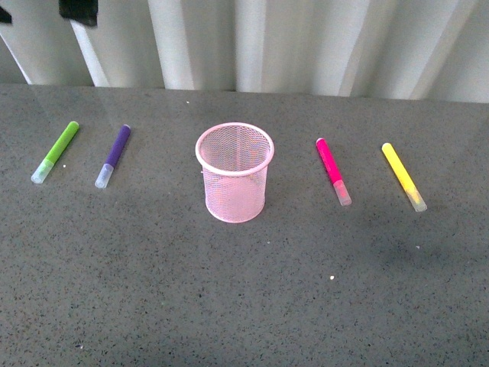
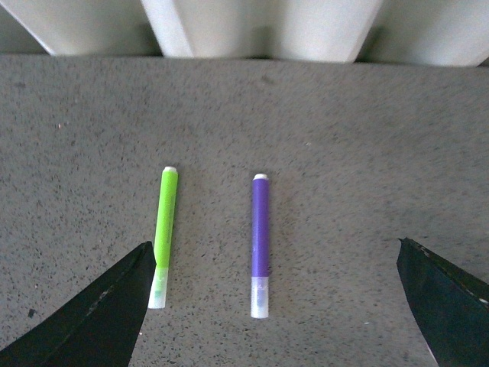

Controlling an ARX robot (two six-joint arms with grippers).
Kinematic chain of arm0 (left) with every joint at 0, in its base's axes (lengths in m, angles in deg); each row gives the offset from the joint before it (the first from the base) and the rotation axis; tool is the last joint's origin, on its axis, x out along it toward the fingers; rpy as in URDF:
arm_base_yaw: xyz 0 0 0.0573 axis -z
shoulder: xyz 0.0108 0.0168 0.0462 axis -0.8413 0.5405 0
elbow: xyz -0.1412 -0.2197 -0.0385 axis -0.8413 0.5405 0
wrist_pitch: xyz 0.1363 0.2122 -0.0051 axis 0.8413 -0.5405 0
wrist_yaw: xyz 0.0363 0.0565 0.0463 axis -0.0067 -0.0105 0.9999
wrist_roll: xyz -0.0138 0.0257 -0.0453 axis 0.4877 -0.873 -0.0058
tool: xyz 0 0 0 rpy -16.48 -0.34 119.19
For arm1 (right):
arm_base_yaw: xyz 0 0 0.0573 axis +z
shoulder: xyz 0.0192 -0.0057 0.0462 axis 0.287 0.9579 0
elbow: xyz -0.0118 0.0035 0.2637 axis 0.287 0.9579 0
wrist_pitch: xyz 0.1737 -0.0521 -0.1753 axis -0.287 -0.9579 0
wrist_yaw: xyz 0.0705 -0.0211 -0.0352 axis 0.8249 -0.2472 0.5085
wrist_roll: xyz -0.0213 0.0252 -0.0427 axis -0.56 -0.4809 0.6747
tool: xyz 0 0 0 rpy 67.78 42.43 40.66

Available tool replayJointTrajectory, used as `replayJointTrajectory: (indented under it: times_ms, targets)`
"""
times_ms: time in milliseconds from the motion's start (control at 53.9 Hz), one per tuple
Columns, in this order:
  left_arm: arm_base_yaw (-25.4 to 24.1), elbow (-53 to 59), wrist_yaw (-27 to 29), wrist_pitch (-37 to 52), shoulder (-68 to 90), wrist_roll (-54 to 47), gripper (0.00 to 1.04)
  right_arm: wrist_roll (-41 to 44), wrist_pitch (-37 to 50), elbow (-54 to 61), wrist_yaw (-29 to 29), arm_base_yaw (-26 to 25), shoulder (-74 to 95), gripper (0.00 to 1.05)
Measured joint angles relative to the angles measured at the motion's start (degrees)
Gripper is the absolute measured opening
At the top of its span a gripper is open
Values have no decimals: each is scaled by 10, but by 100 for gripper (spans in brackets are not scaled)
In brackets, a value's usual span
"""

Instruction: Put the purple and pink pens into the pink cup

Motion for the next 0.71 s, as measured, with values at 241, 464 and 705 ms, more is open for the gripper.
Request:
replayJointTrajectory:
  times_ms: [241,464,705]
  targets:
    - [-6,-12,-10,26,90,-8,98,0,0,0,0,0,0,98]
    - [9,-37,-24,48,143,-37,98,0,0,0,0,0,0,98]
    - [34,-63,-36,62,201,-64,98,0,0,0,0,0,0,98]
